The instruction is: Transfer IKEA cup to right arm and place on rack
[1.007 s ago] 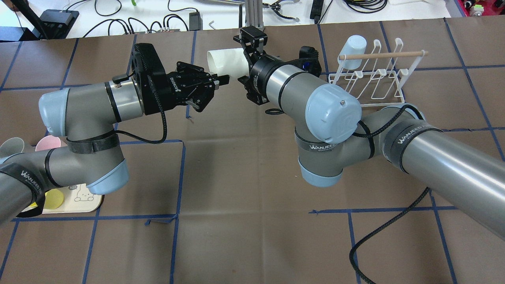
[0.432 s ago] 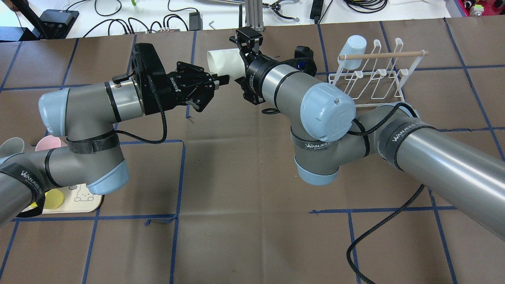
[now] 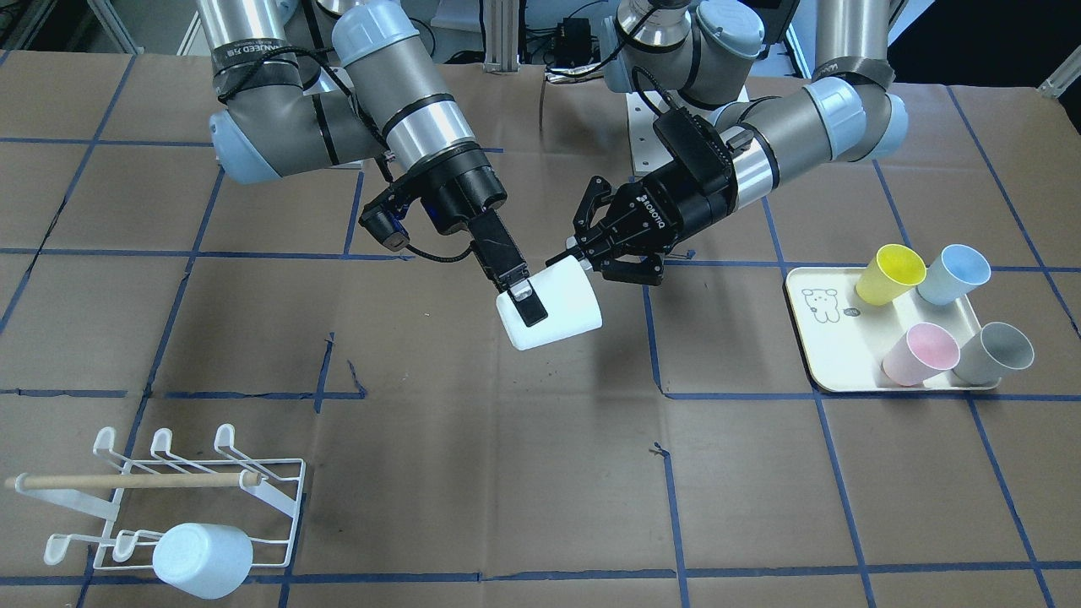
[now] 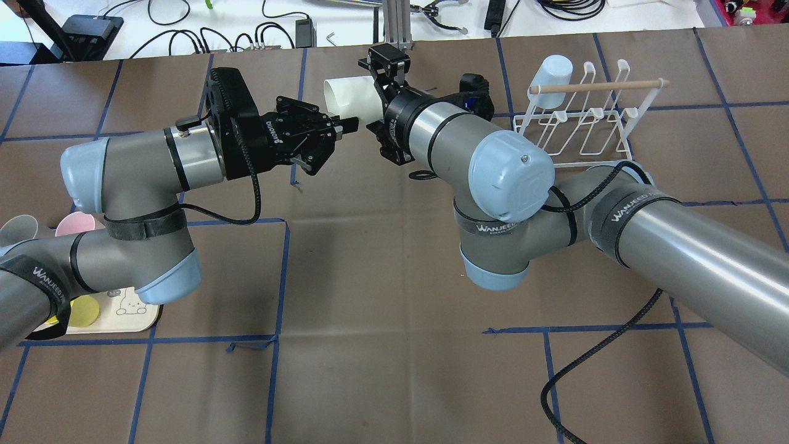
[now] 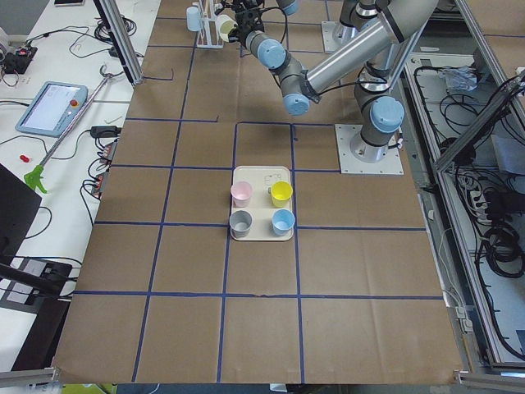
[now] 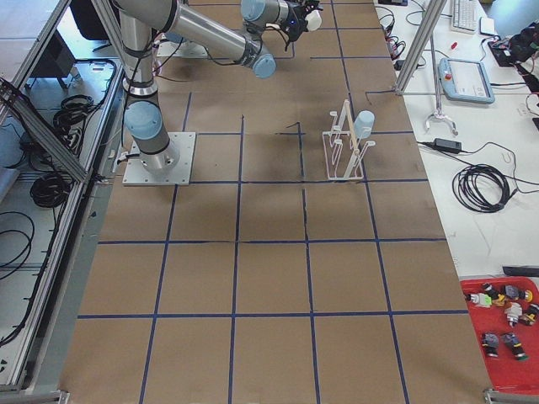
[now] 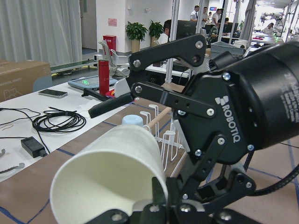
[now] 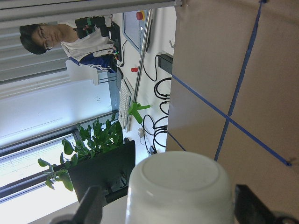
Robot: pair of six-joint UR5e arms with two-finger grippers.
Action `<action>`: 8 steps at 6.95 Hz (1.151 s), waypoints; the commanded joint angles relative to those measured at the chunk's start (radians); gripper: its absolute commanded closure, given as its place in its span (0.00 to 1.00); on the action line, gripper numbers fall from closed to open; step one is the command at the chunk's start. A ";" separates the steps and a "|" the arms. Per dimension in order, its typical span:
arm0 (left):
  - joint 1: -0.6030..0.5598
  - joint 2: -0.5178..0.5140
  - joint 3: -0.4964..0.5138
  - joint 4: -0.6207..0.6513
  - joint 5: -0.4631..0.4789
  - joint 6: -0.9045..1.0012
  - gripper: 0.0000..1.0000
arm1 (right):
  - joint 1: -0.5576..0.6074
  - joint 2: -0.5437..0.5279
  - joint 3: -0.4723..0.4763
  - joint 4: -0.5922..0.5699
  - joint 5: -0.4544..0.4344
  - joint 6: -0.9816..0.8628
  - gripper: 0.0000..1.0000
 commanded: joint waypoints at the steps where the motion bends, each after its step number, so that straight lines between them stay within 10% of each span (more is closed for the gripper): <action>1: 0.000 0.000 0.000 0.000 0.000 0.000 0.94 | 0.000 0.000 0.000 0.002 0.000 0.000 0.04; 8: 0.000 0.002 0.002 0.000 0.000 -0.009 0.90 | 0.000 0.000 0.002 0.000 0.014 -0.009 0.51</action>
